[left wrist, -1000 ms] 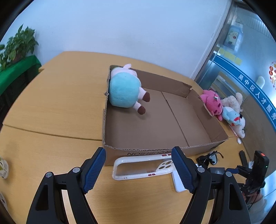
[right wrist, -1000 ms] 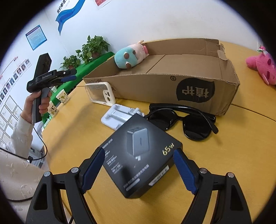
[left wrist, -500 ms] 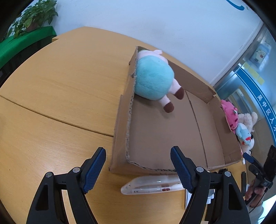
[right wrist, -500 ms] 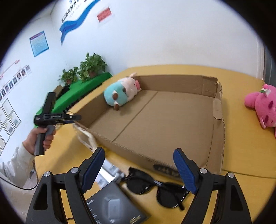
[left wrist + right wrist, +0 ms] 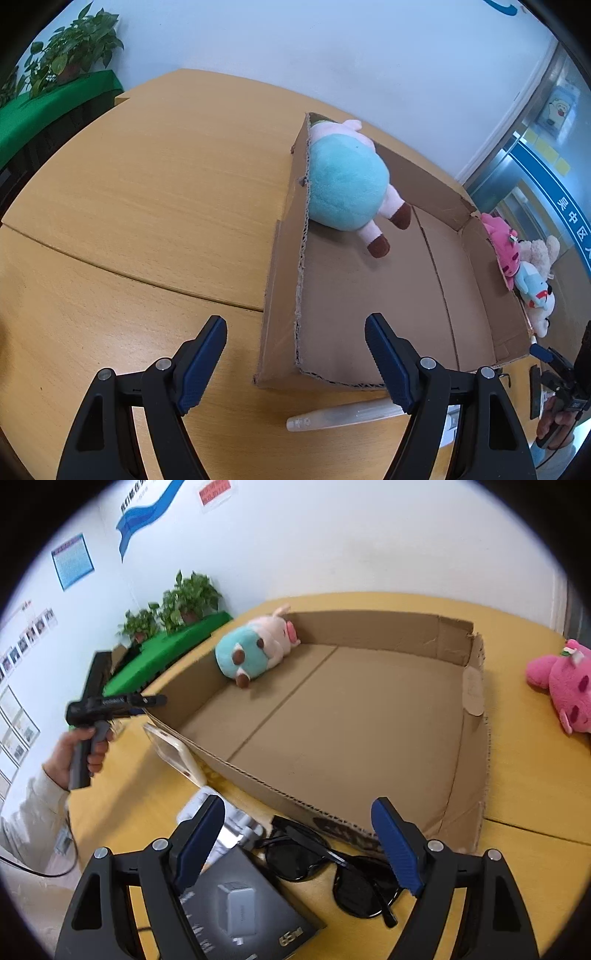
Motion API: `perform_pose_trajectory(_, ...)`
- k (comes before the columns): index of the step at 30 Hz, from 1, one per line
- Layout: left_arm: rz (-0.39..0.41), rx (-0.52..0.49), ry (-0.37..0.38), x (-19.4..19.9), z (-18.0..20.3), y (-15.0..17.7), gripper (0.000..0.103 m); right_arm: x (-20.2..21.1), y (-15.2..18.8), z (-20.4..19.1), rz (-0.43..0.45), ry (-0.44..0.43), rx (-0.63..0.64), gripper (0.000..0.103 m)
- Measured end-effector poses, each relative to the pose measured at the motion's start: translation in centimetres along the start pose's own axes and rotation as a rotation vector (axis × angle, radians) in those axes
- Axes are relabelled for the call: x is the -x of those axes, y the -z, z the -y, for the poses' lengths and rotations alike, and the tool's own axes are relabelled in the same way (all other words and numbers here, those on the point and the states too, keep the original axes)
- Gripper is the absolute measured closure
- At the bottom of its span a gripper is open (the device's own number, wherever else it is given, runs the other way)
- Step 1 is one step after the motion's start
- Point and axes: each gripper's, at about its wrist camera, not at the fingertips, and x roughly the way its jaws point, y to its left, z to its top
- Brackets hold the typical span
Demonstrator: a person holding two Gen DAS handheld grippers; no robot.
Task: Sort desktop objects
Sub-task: 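Move both grippers back toward the black charger box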
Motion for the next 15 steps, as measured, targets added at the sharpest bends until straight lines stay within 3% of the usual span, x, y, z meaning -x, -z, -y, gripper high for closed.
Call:
perform_pose_trajectory(5, 0.013, -0.015, 0.012, 1.1, -0.3, 0.5, 0.027, 3.5, 2.7, -1.3, 0.012, -0.023, -0.008, 0.021)
perform_pose_trajectory(11, 0.009, -0.016, 0.058, 1.7, -0.5, 1.1, 0.028, 3.8, 8.2, -1.7, -0.084, -0.045, -0.060, 0.021)
perform_pose_trajectory(15, 0.018, -0.028, 0.045, 2.2, -0.2, 1.2, 0.028, 3.6, 10.0, -1.3, -0.089, -0.067, -0.123, 0.021)
